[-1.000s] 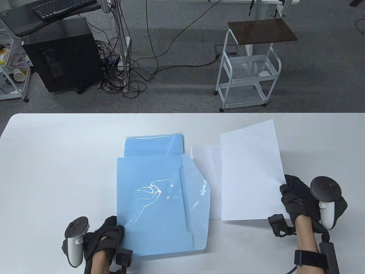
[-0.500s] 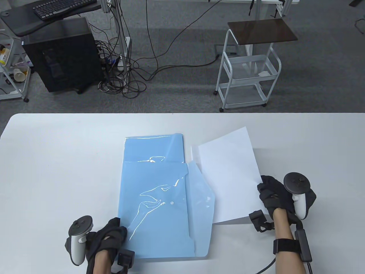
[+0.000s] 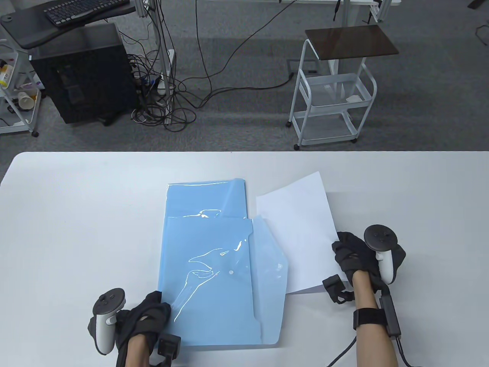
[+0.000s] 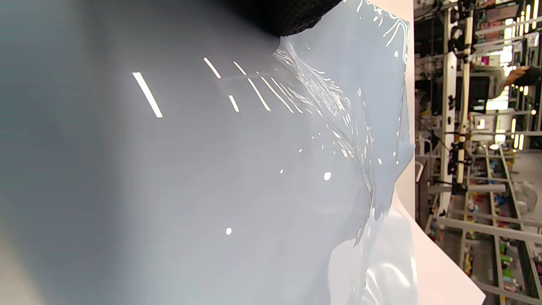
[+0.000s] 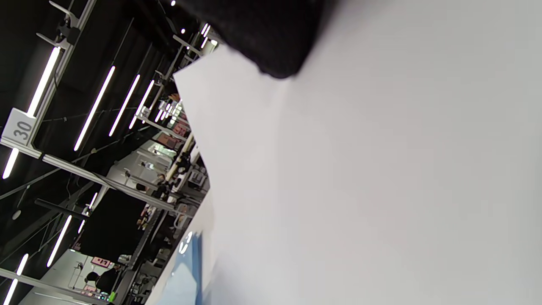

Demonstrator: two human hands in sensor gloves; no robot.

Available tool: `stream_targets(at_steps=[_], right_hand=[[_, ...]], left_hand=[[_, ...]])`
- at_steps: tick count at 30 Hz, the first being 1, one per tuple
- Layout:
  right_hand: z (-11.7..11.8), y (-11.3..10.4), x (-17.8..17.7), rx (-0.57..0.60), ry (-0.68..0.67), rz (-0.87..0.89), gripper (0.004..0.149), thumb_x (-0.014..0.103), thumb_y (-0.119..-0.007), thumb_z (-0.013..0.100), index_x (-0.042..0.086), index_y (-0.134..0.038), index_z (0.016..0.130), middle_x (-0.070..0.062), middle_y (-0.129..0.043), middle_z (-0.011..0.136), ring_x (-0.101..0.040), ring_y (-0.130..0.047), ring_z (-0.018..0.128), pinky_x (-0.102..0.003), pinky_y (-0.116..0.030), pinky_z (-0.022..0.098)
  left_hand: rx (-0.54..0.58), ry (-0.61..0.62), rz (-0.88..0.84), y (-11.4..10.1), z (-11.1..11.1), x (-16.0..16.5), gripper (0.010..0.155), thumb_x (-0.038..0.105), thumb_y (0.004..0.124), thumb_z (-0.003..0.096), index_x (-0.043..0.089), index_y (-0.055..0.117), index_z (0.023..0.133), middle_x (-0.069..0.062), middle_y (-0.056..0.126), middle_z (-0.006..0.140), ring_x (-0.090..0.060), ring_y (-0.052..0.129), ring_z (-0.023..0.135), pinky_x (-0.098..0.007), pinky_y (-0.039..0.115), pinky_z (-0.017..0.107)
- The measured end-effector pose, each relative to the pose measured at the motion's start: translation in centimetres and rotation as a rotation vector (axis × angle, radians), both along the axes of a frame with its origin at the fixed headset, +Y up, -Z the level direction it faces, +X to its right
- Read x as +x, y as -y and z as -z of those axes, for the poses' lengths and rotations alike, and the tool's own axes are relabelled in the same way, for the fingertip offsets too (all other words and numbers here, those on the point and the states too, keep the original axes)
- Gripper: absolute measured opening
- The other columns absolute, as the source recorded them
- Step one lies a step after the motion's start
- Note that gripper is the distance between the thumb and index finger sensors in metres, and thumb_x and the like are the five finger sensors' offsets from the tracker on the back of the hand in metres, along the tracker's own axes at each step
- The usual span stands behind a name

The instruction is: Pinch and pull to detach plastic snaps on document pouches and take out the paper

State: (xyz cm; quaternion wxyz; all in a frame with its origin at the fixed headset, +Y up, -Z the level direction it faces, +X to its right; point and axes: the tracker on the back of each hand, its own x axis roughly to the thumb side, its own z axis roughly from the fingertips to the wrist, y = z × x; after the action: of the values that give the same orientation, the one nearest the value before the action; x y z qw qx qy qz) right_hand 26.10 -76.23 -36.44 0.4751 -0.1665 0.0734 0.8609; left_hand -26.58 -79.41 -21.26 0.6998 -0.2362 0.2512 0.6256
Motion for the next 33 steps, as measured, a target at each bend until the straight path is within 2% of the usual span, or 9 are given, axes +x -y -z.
stream_targets(at_steps=[8,18,27,33], right_hand=[[0.2,0.9,-0.2,-0.036,0.01,-0.059,0.05,0.019,-0.081,0.051,-0.001,-0.073,0.096,-0.021,-0.099,0.073,-0.032,-0.103,0.039,-0.048,-0.09,0.024],[-0.7,0.9,0.6,-0.056,0.029,-0.118,0.058,0.022,-0.083,0.051,-0.004,-0.067,0.1,-0.025,-0.096,0.078,-0.035,-0.102,0.043,-0.05,-0.089,0.027],[-2.3,-0.7,2.3,-0.012,0.073,-0.198,0.062,0.028,-0.082,0.052,-0.003,-0.064,0.103,-0.032,-0.085,0.092,-0.049,-0.094,0.064,-0.062,-0.083,0.04],[-3.5,-2.3,2.0,0.036,0.057,-0.257,0.068,0.037,-0.08,0.053,-0.004,-0.061,0.104,-0.037,-0.075,0.099,-0.057,-0.085,0.073,-0.067,-0.078,0.044]], left_hand=[[-0.001,0.007,-0.002,0.0,0.1,0.1,0.049,0.017,0.066,0.0558,0.012,0.056,0.103,-0.007,0.088,0.084,-0.026,0.102,0.05,-0.044,0.088,0.041],[0.004,0.014,-0.009,0.1,0.1,0.2,0.049,0.017,0.066,0.056,0.013,0.056,0.104,-0.007,0.088,0.085,-0.026,0.102,0.051,-0.044,0.088,0.042],[0.014,0.016,-0.02,0.1,0.1,0.3,0.049,0.017,0.066,0.0561,0.013,0.056,0.104,-0.007,0.088,0.085,-0.026,0.102,0.051,-0.044,0.088,0.042],[0.025,0.022,-0.028,0.1,0.1,0.4,0.049,0.017,0.066,0.0562,0.013,0.055,0.104,-0.007,0.088,0.085,-0.026,0.102,0.052,-0.044,0.088,0.042]])
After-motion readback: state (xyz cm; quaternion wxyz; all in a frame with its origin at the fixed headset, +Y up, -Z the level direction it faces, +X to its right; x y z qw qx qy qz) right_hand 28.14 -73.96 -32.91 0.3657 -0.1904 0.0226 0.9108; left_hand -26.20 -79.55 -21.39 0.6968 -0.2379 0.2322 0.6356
